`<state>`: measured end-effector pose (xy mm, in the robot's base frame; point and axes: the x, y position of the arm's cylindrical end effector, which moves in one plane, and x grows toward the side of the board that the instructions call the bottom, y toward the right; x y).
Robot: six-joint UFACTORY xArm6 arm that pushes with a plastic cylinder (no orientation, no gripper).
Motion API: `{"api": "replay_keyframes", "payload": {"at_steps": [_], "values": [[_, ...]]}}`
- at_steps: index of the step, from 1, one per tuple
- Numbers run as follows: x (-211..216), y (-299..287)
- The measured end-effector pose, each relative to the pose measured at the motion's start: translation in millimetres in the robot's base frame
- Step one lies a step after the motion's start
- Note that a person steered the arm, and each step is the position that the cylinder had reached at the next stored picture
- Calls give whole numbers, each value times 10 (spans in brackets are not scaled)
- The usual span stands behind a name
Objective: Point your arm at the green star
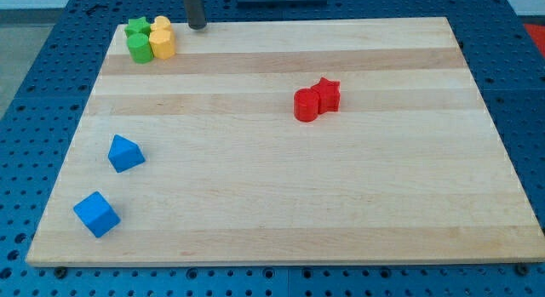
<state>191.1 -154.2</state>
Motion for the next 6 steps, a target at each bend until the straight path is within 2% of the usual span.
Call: {"api": "replay_keyframes", "payload": {"at_steps": [1, 2, 3, 4, 5, 6], "values": [[13, -215], [16, 28], [157, 657], [735, 621], [1119, 162], [1205, -592]]}}
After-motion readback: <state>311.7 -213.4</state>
